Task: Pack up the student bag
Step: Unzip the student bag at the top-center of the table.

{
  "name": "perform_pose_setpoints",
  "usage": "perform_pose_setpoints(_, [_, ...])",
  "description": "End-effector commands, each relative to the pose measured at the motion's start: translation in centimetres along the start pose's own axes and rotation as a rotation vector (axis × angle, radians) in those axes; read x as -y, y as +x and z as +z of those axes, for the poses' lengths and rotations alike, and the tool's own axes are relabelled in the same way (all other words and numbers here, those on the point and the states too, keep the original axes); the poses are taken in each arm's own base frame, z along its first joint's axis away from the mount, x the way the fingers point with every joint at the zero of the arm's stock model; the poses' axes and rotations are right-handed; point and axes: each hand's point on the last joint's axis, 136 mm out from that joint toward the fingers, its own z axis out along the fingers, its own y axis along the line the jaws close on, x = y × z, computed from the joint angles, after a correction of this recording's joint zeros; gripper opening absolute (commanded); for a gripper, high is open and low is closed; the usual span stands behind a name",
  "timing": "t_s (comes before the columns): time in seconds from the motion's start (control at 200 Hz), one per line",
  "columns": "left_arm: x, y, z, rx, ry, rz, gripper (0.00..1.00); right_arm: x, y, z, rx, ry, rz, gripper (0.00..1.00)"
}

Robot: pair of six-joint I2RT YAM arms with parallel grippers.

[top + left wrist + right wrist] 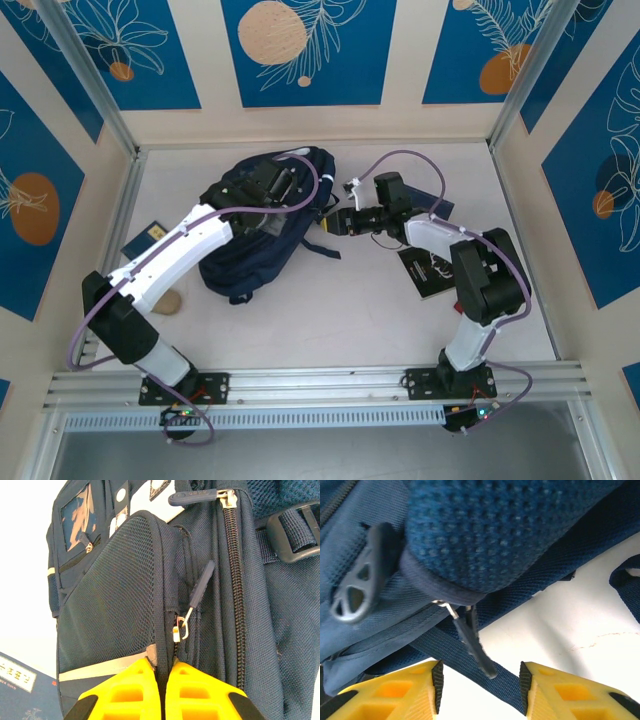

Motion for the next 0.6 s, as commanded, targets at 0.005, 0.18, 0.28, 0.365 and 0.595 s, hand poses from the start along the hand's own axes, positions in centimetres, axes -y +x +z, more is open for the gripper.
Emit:
perform_pose_setpoints(0.005, [-1.08,-2.83,-2.03,0.131,-0.003,-0.075,0.00,-0.43,-1.12,0.01,0.019,-0.023,-0.035,0.45])
perform_pose_setpoints(0.18, [-0.89,-2.82,-1.98,0.129,0.003,-0.073,0.00,-0.36,-1.23,-0.02,0.021,-0.019,-0.041,0.35])
perform_pose_setpoints(0.28, [-0.84,-2.72,-1.92,0.126,0.006,-0.077,0.00,-0.26,-1.13,-0.09,0.017,-0.012,-0.038,0.31])
perform_pose_setpoints(0.365, [-0.75,-2.69,-1.85,0.123,0.011,-0.080,0.00,-0.55,-1.10,-0.05,0.009,-0.025,-0.047,0.24])
perform_pose_setpoints(0.595, [-0.53,-2.77,-1.67,0.123,0.019,-0.085,0.00,-0.73,-1.04,-0.19,0.004,-0.018,-0.055,0.06])
